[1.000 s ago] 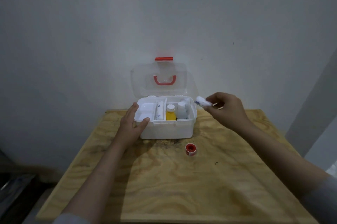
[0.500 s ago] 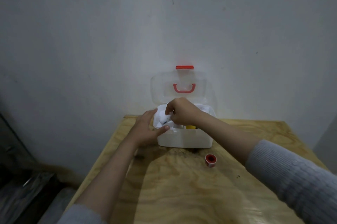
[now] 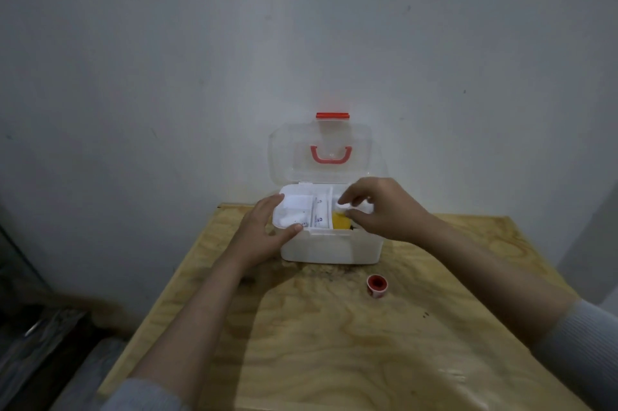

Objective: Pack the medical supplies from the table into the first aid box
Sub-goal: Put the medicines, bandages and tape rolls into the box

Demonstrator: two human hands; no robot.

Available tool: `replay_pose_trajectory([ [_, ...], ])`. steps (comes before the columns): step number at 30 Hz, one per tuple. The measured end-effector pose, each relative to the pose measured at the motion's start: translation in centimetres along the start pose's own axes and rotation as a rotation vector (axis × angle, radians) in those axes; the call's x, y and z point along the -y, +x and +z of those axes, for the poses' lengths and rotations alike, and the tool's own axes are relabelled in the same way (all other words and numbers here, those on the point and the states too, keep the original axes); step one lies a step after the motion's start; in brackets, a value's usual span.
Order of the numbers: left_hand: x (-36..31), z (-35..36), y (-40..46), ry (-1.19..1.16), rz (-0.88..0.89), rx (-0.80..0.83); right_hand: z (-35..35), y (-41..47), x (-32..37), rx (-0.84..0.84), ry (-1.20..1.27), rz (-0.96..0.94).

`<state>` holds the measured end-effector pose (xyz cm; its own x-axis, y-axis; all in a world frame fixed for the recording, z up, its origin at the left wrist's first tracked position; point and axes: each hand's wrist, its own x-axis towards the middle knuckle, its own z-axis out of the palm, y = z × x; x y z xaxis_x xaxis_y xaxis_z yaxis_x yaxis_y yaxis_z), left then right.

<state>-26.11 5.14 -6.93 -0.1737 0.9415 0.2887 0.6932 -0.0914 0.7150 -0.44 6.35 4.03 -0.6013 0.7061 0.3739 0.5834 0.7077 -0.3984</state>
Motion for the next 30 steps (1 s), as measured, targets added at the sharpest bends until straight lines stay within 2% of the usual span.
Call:
replay_pose_trajectory([
  [10, 0.0, 0.2, -0.2, 0.011, -0.013, -0.017, 0.6, -15.2, -9.1, -0.114, -0.126, 0.503],
  [15, -0.5, 0.1, -0.6, -0.076, -0.001, -0.029, 1.4, -18.9, -11.3, -0.272, -0.230, 0.655],
  [24, -1.3, -0.1, -1.2, -0.125, 0.020, -0.034, 1.0, -18.6, -12.7, -0.247, -0.203, 0.704],
  [30, -1.0, -0.1, -1.0, -0.101, 0.008, -0.022, 2.7, -16.8, -10.1, -0.239, -0.050, 0.573],
])
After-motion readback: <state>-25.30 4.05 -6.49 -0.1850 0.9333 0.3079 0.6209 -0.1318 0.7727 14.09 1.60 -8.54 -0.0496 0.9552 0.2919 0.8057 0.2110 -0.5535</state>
